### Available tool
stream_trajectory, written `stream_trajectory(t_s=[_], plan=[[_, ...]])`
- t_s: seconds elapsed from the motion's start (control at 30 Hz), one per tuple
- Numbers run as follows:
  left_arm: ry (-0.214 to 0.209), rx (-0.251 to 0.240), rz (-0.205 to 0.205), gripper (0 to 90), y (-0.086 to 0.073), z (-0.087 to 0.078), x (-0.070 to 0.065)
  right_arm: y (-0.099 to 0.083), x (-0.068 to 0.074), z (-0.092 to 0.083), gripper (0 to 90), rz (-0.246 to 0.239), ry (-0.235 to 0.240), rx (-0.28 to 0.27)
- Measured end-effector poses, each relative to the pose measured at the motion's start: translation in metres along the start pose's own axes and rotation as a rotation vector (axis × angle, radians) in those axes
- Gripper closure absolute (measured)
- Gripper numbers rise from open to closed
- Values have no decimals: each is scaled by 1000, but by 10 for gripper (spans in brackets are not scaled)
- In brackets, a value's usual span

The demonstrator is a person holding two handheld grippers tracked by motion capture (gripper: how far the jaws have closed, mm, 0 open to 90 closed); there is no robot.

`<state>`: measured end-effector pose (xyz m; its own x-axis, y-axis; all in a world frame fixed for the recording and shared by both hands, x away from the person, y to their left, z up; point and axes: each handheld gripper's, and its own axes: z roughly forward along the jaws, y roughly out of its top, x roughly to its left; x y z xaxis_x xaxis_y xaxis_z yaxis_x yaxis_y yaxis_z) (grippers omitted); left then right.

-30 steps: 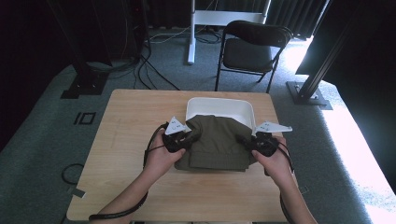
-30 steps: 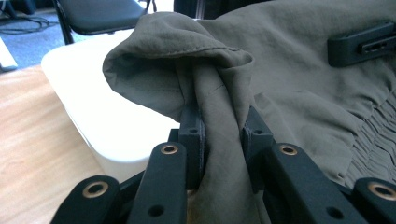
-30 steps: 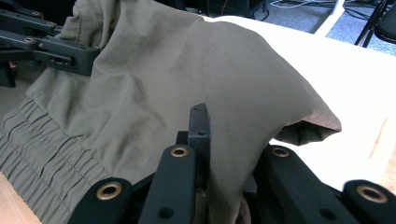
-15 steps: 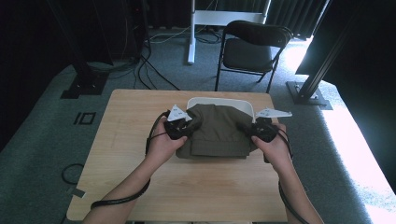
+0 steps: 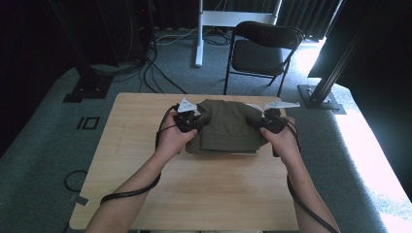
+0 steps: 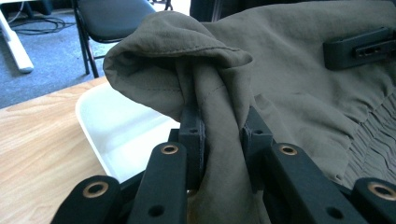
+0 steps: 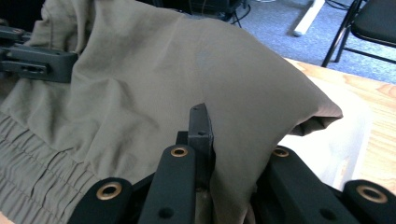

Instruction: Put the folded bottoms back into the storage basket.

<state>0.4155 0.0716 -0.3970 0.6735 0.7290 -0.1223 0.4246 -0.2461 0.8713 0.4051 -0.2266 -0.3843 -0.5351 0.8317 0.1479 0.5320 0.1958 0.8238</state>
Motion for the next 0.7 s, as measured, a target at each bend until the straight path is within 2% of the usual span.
stream_trajectory(t_s=[0.1, 0.3, 0.43, 0.57, 0.6, 0.63, 0.7], plan=[[2, 2, -6, 770, 2, 4, 4, 3, -3, 4, 805, 6, -6, 4], [10, -8, -30, 770, 13, 20, 13, 13, -17, 14, 805, 49, -21, 2], [20, -3, -27, 770, 19, 30, 17, 18, -25, 19, 805, 66, -36, 5], [16, -1, -34, 770, 20, 35, 19, 19, -31, 25, 805, 82, -46, 10], [23, 1, -40, 770, 20, 42, 22, 19, -31, 25, 805, 82, -46, 10], [23, 13, -43, 769, 18, 48, 26, 18, -37, 33, 805, 104, -52, 13], [28, 23, -47, 769, 16, 54, 29, 16, -39, 39, 805, 110, -61, 19]])
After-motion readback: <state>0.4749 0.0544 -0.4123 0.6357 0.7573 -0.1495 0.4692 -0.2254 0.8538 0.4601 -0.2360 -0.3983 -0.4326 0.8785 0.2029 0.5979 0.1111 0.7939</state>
